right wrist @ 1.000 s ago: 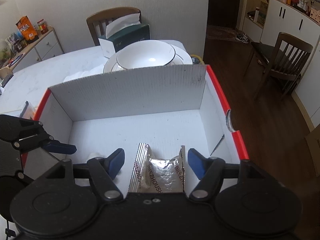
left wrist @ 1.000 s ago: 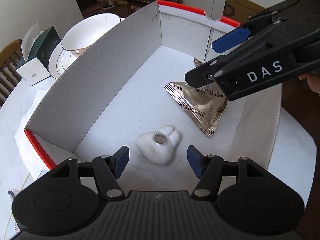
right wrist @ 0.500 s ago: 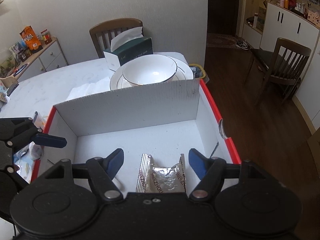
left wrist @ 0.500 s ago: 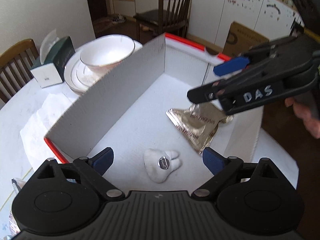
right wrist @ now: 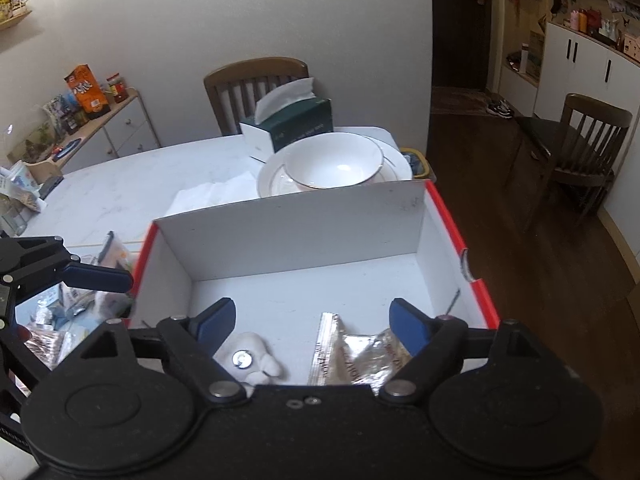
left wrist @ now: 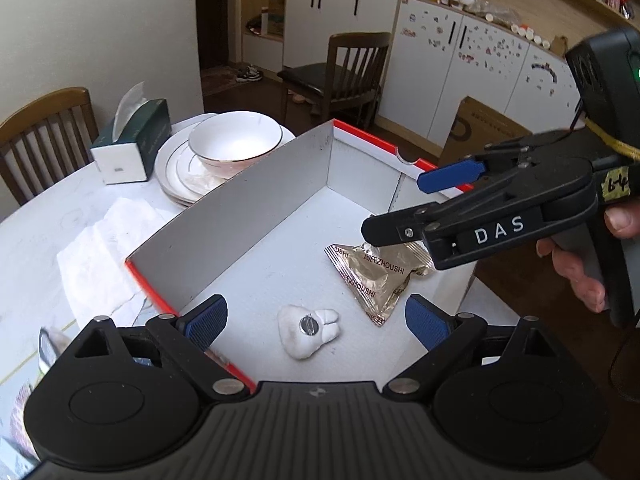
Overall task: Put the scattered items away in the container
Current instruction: 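Open both grippers to drop the foil bag and plush toy in the box, then withdraw both grippers from the box back over the scattered items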
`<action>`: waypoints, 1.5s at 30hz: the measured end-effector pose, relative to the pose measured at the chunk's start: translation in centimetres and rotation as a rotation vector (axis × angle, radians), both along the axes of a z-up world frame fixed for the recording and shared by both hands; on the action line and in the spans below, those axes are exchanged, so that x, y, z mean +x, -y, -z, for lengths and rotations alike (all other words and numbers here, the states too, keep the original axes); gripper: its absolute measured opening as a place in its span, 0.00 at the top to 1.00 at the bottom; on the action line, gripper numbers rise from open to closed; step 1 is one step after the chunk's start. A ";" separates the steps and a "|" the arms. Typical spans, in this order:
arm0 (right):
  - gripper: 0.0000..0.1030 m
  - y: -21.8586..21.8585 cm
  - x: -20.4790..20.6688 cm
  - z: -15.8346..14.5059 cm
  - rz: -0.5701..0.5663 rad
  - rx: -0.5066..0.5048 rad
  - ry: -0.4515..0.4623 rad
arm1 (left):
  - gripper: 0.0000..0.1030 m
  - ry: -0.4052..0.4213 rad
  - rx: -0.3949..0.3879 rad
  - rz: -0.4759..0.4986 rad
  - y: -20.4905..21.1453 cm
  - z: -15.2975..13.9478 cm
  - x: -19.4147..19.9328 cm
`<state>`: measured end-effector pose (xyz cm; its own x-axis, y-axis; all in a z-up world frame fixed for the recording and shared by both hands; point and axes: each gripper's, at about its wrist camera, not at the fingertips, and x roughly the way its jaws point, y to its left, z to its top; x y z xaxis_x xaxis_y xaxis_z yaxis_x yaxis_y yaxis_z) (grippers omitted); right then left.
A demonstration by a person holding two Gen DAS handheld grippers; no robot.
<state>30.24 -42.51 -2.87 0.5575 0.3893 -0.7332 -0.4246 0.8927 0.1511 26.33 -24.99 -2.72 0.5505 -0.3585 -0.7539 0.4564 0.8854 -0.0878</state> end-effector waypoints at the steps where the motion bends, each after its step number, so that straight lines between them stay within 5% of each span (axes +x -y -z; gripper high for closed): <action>1: 0.17 -0.2 -0.2 0.0 -0.002 0.004 0.000 | 0.07 -0.002 -0.010 -0.008 -0.3 -0.1 -0.3; 21: 0.05 -7.2 -9.2 -2.4 0.022 0.040 0.076 | 0.00 0.054 -0.100 -0.086 -11.4 -1.8 -8.4; 45: 0.01 -20.7 -19.7 -1.2 0.035 0.067 0.072 | 0.00 0.103 -0.073 -0.177 -28.2 0.1 -18.1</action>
<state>10.55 -21.78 -1.70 0.6220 0.4149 -0.6641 -0.4047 0.8964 0.1809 8.26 3.26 -2.86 0.6823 -0.3008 -0.6663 0.3039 0.9456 -0.1157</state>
